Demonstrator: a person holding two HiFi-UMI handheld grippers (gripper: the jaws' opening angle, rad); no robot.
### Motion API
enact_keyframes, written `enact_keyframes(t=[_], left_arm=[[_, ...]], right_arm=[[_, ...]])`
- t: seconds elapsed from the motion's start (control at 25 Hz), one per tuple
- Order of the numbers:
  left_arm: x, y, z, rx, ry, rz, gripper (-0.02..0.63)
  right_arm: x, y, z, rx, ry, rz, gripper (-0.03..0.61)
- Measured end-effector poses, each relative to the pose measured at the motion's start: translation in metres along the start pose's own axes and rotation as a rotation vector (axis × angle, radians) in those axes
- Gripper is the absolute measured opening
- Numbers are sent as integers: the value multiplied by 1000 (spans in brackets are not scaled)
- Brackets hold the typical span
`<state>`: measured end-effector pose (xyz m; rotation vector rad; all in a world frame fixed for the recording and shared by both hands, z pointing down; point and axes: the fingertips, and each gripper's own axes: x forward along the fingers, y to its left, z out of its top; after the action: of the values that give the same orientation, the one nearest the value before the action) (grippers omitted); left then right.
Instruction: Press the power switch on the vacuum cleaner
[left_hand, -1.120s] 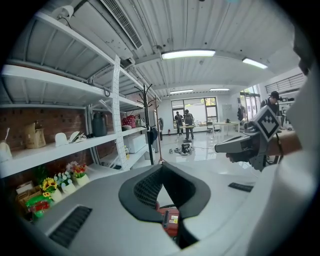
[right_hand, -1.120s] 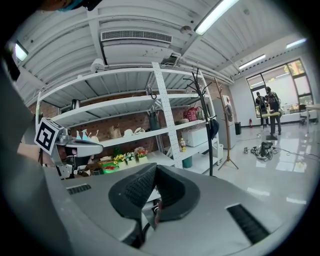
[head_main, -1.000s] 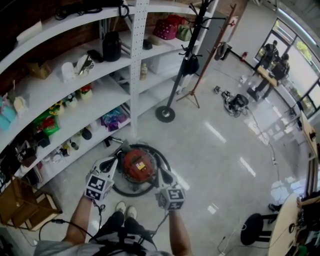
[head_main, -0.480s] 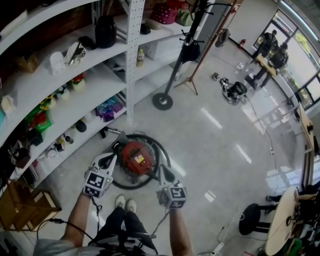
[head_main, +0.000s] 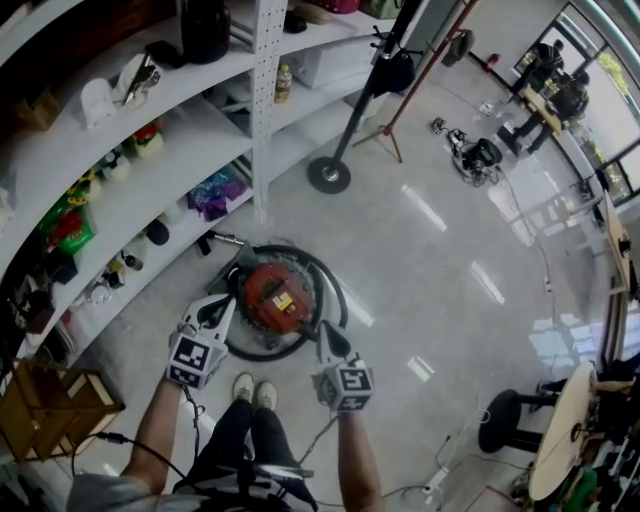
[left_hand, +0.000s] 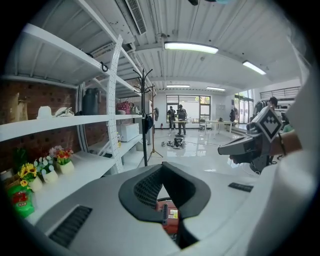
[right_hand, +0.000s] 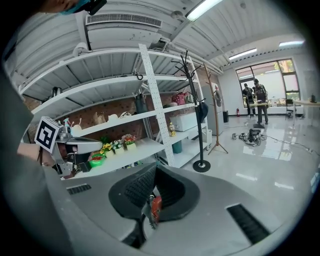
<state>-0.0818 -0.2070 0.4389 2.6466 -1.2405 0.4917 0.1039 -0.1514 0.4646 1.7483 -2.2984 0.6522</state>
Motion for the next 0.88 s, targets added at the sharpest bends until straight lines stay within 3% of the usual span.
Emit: enact_keyframes(t=[0.08,0.24,0.6,0.88], left_arm=[[4,0,-9,-12,-1,-12,6],[12,1,-38,47,38,-46,6],[33,3,-60,67,56,-70,6],[45,3,-85,31,67,-76,6]], right_arm=[[4,-1,-8,17,13,0,12],[12,-6,-25,43,27,-7,12],[33,-21,-55,56,56,-22,12],[50,-24,-78,70,70,-5,12]])
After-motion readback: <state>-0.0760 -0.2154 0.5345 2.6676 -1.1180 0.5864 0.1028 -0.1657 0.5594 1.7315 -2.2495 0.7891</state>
